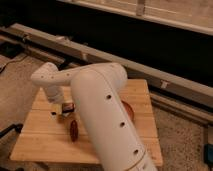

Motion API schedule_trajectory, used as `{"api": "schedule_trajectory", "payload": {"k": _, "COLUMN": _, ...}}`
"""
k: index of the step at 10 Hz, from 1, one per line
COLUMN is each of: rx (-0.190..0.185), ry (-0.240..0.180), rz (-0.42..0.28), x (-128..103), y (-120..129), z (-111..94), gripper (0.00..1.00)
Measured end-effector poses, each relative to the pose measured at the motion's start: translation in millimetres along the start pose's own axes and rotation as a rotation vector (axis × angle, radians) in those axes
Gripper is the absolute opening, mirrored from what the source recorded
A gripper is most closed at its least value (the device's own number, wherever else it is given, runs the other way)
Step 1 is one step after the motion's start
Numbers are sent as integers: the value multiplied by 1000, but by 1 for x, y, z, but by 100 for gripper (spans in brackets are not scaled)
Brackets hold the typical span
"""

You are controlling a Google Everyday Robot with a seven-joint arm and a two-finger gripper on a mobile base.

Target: Place the eraser on the white sponge

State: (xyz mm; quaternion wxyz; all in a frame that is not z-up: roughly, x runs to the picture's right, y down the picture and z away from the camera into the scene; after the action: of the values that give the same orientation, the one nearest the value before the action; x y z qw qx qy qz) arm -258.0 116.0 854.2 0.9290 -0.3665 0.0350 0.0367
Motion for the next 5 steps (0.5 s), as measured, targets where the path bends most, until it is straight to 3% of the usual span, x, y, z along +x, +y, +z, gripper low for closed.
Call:
{"api": "schedule_trajectory", "payload": {"k": 1, "rx": 4, "ry": -9, "rz": 11, "x": 0, "y": -3, "z": -3, "gripper": 37}}
{"api": "schedule_trajectory", "payload": {"k": 2, "rx": 7, "ry": -12, "rz": 15, "x": 0, "y": -5, "z": -5, "gripper": 43}}
{"api": "schedule_trajectory", "payload": {"k": 5, "rx": 34, "ry": -18, "rz": 50, "x": 2, "y": -18, "z": -11, "gripper": 75}}
